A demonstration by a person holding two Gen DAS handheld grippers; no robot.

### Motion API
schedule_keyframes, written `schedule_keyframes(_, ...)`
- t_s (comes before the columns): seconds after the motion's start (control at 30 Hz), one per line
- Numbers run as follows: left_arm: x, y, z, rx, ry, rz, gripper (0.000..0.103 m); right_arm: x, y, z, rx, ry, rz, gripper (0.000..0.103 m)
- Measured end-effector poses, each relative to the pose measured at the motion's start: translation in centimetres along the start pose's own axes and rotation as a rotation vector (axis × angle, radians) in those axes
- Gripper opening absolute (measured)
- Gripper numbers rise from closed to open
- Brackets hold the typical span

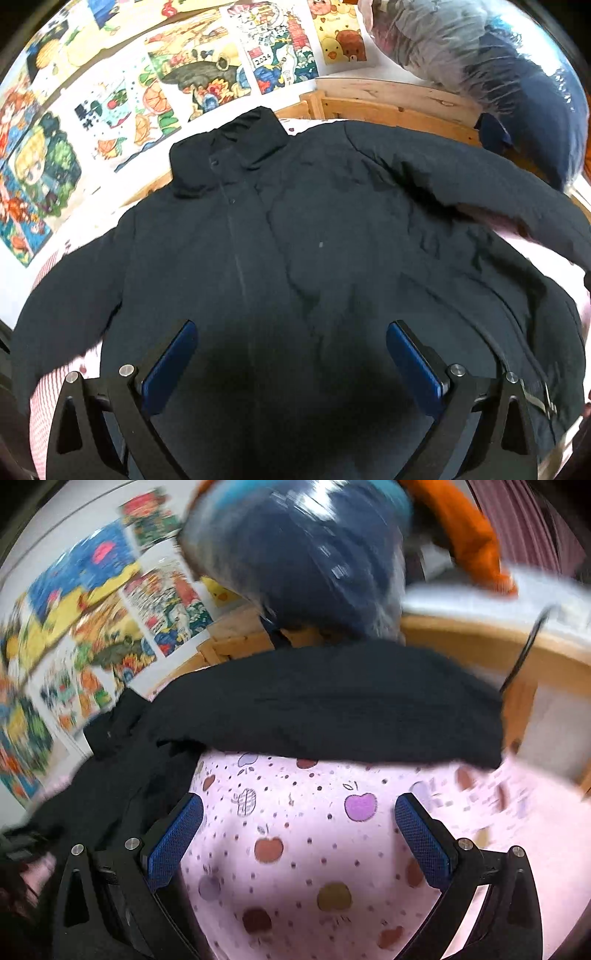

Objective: Fold large clothes

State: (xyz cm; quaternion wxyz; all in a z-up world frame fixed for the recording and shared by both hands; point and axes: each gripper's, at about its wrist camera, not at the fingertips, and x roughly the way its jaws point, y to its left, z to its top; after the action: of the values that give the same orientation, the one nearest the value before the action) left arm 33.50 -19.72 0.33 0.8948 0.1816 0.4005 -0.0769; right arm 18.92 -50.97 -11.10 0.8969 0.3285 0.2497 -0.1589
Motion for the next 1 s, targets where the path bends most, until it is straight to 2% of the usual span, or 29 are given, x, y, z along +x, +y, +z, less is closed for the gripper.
schedule_keyframes(0.1,1.8,-0.7,1.7,-0.001,-0.009,-0.001,0.103,1.4,-0.5,0.6,0.064,-0.040,0.040,0.102)
schedule_keyframes(0.47,9.4,-3.7,8.6,0.026,-0.088,0.019,0.103,6.9,0.4,3.4,0.106,-0.128,0.034,0.101)
schedule_keyframes(0.57,12.3,-4.5,10.4,0.025,-0.096,0.023,0.103,7.3,0.4,3.8,0.111,-0.152,0.012,0.087)
schedule_keyframes(0.63,14.0,-4.9,11.2,0.025,-0.090,0.023,0.103,7.2,-0.1,3.9,0.130,-0.177,-0.002,0.067)
schedule_keyframes(0.67,14.7,-5.0,11.5,0.026,-0.085,0.027,0.103,7.3,-0.2,4.0,0.138,-0.185,-0.010,0.062)
schedule_keyframes(0.73,16.6,-5.6,11.9,0.034,-0.059,0.039,0.103,7.3,-0.4,4.3,0.140,-0.194,-0.014,0.056)
schedule_keyframes(0.83,18.8,-6.2,11.8,0.044,-0.007,0.028,0.103,6.9,-0.2,4.2,0.112,-0.220,-0.036,0.041)
schedule_keyframes(1.0,20.2,-6.3,10.9,0.032,0.024,-0.005,0.103,5.9,0.1,3.9,0.056,-0.258,-0.061,0.028)
